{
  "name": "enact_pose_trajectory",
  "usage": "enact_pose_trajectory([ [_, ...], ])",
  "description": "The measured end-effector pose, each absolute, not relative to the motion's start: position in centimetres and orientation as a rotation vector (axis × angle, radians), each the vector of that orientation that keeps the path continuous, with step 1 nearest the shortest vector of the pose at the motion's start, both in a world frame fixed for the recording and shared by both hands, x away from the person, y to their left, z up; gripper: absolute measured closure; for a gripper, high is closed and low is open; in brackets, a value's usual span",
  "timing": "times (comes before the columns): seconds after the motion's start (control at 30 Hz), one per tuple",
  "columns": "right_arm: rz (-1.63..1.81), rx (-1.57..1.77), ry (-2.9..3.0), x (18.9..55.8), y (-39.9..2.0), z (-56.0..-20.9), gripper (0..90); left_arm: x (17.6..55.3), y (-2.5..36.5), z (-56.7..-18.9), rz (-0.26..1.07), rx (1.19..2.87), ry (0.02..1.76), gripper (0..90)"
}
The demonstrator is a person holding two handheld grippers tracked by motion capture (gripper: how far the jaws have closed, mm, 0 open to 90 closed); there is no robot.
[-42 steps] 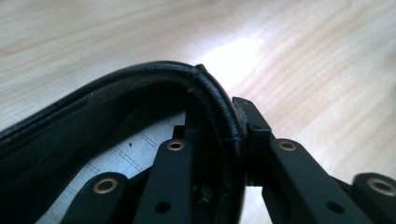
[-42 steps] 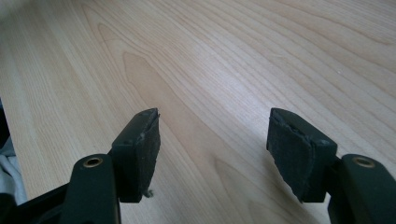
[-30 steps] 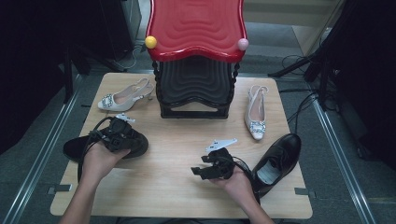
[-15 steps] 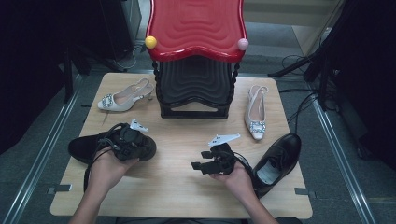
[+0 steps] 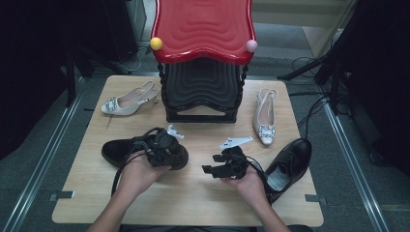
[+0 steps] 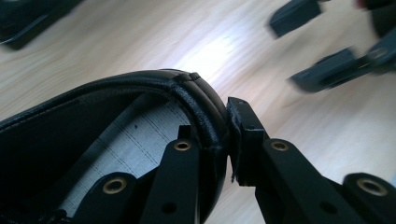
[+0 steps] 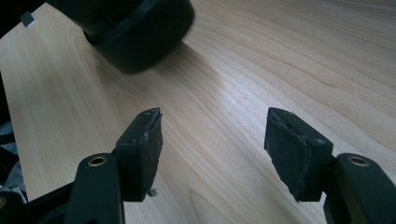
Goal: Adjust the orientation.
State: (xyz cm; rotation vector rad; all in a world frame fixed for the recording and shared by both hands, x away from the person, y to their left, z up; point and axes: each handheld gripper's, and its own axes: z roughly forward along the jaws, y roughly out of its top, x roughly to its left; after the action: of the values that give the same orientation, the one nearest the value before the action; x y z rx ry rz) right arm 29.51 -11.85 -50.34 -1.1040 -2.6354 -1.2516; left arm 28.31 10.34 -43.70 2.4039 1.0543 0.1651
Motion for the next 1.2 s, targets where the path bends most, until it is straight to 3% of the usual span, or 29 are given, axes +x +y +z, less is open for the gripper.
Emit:
enact_pose_trajectory([
  [0.43,-1.230,-1.118,-2.686,29.1,-12.5,-50.7,39.6,30.0,4.8,-46.2,0.024,2.449,0.967,81.6],
  [0.77,-1.276,-1.136,-2.651,28.2,-13.1,-50.2,40.3,30.8,5.1,-46.7,-0.029,2.439,0.946,77.2],
  [0.9,-1.303,-1.038,-2.702,27.8,-13.0,-49.8,42.4,30.7,5.6,-45.7,-0.015,2.421,0.948,70.4],
  [1.2,-1.359,-1.038,-2.696,27.8,-13.3,-48.9,51.2,29.3,10.0,-42.3,0.050,2.303,0.912,59.4],
])
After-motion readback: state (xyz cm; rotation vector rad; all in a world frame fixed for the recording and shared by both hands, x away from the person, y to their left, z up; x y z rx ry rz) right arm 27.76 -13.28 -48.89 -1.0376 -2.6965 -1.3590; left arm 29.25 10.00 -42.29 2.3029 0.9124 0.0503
